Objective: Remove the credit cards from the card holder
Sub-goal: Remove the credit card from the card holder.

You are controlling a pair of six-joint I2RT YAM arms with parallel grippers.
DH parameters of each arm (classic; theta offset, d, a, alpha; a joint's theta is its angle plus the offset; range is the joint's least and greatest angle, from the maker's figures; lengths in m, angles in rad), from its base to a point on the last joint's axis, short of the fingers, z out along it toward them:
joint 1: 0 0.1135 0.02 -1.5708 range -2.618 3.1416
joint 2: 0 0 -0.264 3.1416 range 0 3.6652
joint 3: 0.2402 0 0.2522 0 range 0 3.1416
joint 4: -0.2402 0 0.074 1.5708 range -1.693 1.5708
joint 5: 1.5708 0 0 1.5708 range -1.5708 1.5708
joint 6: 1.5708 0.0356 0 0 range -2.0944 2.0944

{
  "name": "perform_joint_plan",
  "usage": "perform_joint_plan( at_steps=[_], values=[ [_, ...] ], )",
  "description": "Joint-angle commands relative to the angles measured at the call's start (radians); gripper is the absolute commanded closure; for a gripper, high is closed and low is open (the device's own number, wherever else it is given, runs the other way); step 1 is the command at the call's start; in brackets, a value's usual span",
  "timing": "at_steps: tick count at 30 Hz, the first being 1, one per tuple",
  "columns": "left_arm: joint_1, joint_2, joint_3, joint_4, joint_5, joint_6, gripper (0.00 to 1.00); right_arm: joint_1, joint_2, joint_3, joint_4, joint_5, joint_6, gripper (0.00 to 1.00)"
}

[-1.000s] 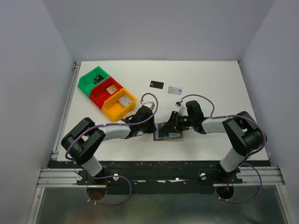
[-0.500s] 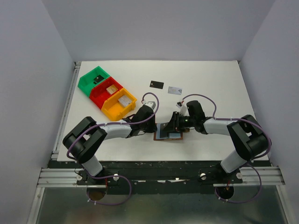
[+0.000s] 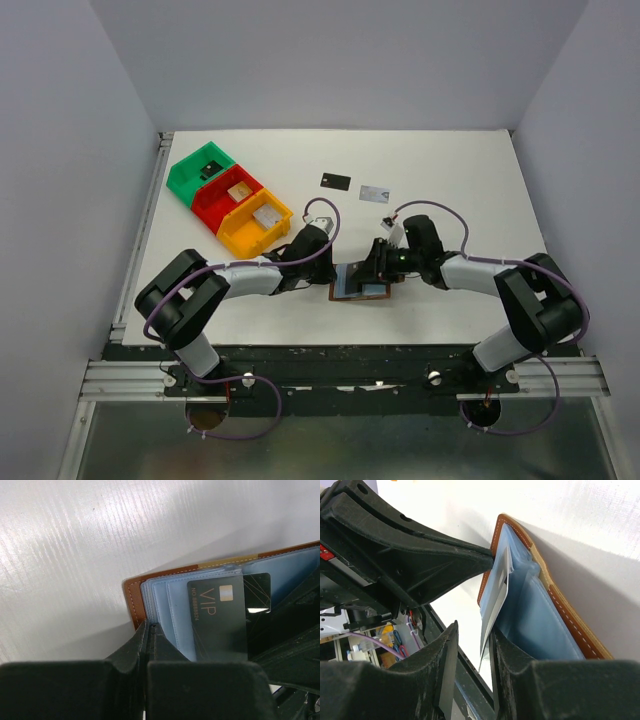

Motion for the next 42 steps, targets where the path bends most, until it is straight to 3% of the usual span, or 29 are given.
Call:
perform_joint_plan(
  at_steps=[1, 12, 27, 36, 40, 42],
  values=[
    [0.001, 0.047, -0.017, -0.1, -0.005, 0.006, 1.0, -0.005, -0.036, -0.013, 0.008, 0.001, -0.013, 0.63],
    [0.001, 0.037, -0.03, -0.097, -0.011, 0.0, 1.0, -0.015, -0.061, -0.033, 0.005, 0.009, -0.01, 0.66],
    [0.001, 0.01, -0.046, -0.096, -0.021, 0.0, 1.0, -0.027, -0.113, -0.07, -0.046, 0.08, -0.011, 0.86],
    [0.001, -0.006, -0.062, -0.077, -0.02, -0.003, 1.0, -0.045, -0.211, -0.084, -0.19, 0.147, -0.053, 0.99],
    [0.001, -0.023, -0.05, -0.073, 0.008, 0.017, 1.0, -0.047, -0.272, -0.071, -0.297, 0.181, -0.082, 1.0],
    [-0.001, -0.031, -0.028, -0.073, 0.031, 0.021, 0.94, -0.047, -0.315, -0.062, -0.345, 0.196, -0.096, 1.0]
  ],
)
